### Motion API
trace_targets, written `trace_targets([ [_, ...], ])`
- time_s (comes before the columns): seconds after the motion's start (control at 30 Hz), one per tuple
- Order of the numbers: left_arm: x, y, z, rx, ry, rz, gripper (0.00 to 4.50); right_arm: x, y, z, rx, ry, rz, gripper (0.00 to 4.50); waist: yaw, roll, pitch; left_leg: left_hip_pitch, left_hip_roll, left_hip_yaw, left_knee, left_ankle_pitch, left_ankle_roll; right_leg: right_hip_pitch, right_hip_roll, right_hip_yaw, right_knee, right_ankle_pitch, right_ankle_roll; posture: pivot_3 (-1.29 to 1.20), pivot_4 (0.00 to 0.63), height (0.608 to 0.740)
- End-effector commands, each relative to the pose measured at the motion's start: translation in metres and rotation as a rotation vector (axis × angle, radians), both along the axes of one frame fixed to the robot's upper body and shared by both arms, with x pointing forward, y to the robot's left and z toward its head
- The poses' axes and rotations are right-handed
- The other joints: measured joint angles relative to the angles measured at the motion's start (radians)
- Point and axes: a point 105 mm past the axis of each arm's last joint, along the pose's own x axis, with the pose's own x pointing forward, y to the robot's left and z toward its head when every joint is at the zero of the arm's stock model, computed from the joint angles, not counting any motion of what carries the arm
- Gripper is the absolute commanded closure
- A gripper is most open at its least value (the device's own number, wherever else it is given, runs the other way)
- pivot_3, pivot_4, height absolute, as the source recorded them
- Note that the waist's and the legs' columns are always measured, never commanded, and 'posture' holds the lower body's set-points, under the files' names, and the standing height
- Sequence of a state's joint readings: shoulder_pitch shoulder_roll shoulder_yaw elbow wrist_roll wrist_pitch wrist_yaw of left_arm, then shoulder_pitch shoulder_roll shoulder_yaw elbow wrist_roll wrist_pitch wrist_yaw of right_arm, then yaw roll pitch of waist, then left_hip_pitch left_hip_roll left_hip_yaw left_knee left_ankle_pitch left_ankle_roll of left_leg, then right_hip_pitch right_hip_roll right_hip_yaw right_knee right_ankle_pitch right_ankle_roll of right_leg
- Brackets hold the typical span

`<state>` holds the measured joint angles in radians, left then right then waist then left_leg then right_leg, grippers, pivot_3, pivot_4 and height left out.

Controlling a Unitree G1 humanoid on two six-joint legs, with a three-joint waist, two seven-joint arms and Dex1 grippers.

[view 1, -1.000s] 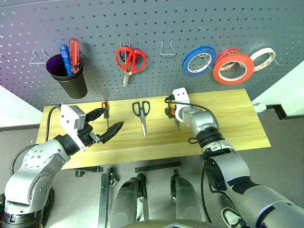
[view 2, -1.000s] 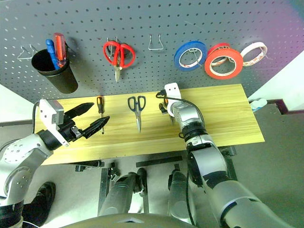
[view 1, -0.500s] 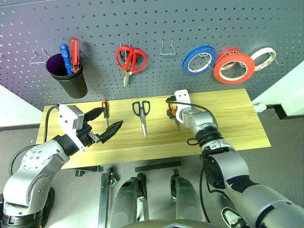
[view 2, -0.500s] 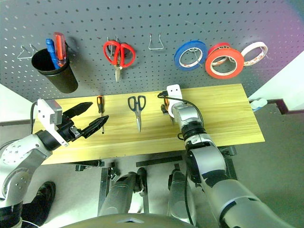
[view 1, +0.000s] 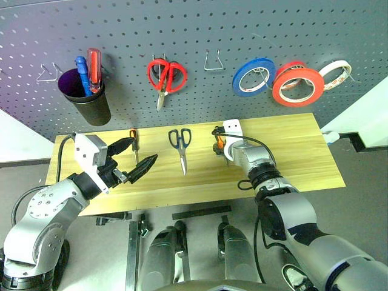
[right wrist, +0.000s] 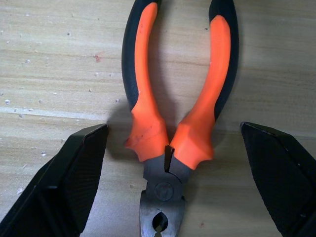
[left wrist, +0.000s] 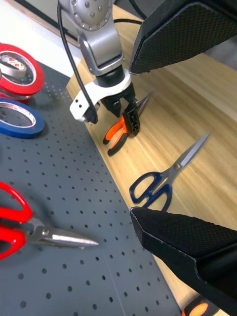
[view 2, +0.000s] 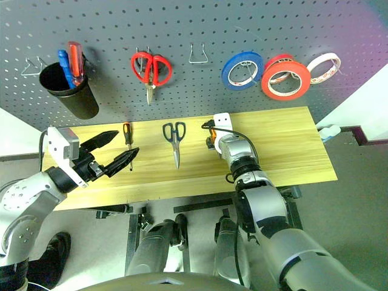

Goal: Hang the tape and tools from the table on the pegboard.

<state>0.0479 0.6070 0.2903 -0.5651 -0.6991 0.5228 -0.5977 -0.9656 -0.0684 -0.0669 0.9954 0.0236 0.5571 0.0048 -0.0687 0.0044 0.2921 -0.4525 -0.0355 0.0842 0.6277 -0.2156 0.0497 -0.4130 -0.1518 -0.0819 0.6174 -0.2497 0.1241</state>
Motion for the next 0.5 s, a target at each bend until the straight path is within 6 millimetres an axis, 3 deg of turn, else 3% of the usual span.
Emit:
trace_targets([
  [0.03, -0.0072, -0.0012, 0.0090, 0.020, -0.036, -0.016, 0.00, 0.0075, 0.0082, 0.0153, 0.021, -0.047, 0.010, 0.03, 0.000, 0.000, 0.000, 0.000, 0.000, 0.000, 0.000, 0.000, 0.000, 0.000, 0.000, 0.000, 0.000, 0.000, 0.000, -0.01, 0.308, 0.740],
  [0.5, -0.0092, -0.0021, 0.0089, 0.016, -0.031, -0.017, 0.00, 0.0098, 0.0058, 0.0128, -0.030, -0.060, 0.022, 0.03, 0.001, 0.000, 0.000, 0.000, 0.000, 0.000, 0.000, 0.000, -0.001, 0.000, 0.001, 0.000, 0.000, 0.000, 0.000, 0.00, 0.310, 0.740],
])
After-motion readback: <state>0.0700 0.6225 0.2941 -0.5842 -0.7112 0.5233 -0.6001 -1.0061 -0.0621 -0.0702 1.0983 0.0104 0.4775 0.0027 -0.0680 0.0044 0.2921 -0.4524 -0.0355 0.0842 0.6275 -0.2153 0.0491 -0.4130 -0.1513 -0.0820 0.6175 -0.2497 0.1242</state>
